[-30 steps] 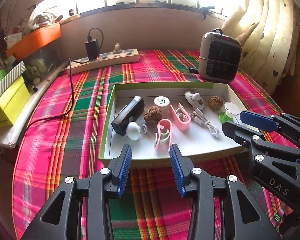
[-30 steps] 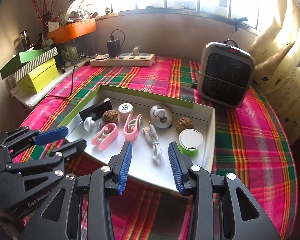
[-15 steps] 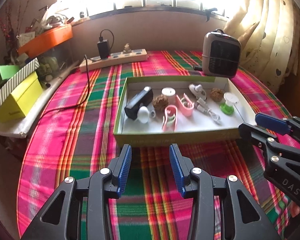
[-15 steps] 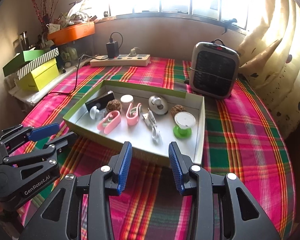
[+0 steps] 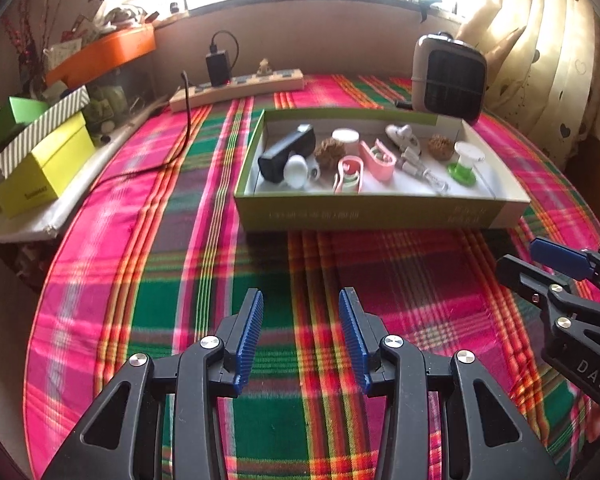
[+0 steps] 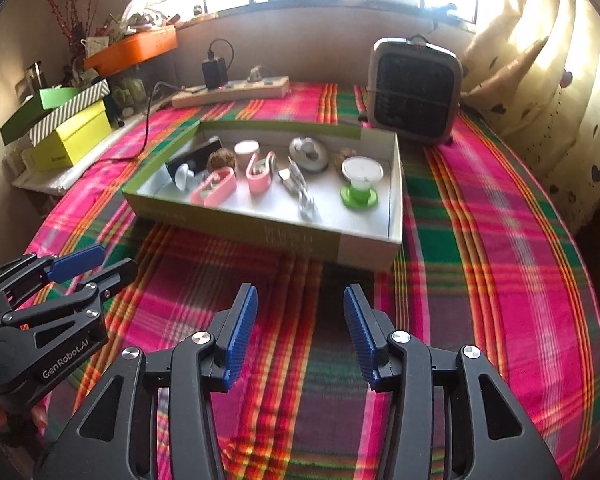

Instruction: Organize objects

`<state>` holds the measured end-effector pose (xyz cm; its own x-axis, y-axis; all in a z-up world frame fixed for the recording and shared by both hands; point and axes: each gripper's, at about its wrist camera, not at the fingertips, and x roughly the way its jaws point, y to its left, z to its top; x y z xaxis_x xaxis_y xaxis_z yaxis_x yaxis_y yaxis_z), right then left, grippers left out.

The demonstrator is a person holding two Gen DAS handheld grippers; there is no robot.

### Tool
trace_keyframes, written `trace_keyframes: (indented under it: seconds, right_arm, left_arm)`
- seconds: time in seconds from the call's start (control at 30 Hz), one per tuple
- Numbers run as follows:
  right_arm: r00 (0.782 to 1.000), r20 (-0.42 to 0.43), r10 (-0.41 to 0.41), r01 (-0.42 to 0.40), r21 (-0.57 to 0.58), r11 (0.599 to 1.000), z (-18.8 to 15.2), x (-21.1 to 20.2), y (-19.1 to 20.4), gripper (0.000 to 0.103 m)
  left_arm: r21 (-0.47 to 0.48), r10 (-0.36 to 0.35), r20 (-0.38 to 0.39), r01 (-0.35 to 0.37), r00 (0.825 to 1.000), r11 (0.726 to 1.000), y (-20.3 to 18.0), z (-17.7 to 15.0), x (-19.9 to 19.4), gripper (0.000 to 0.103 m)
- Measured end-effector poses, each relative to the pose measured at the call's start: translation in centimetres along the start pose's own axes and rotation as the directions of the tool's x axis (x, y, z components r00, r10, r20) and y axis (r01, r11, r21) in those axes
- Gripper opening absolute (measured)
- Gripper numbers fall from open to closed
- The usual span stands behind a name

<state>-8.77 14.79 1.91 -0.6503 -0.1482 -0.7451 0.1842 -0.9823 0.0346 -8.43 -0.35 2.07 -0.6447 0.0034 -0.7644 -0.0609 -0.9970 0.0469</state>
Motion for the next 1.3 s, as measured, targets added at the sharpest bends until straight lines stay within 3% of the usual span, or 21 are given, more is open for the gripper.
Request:
trace_keyframes:
  seconds: [0.5,0.63,0.8,0.93,1.3]
  right_arm:
    - [0.999,-0.053,-0.013,0.015,0.037,0.999,-2.0,0.4,-0.5,0.048]
    - [0.998,-0.056,-0.019,0.021,0.034,0.999,-2.4,0.4,-0.4,0.056]
    - [0.998,-0.055,-0.028,0.030,0.032,0.999,-2.6,0.3,-0.4,0.056]
    - [0.997,-0.053,-0.048,0.049,0.031,0.998,-2.7,0.3,-0.6,0.063]
    - [0.996,-0.060,-0.062,0.064,0.037,0.997,-2.6,0.5,-0.8,0.070]
  left_arm:
    - [-0.003,-0.030,-0.018,0.030,0.999,1.000,-0.1,-1.1,0.2,0.038]
    - [-0.021,-0.043,-0.015,0.043,0.999,0.999,0.1,-1.3,0.2,0.039]
    - [-0.018,-0.037,-0.006,0.037,0.999,0.999,0.2,-1.5,0.2,0.041]
    - [-0.018,-0.038,-0.006,0.038,0.999,0.999,0.1,-1.4,0.2,0.041]
    - [-0.020,-0.040,-0.006,0.040,0.999,0.999,0.2,-1.4,0.2,0.042]
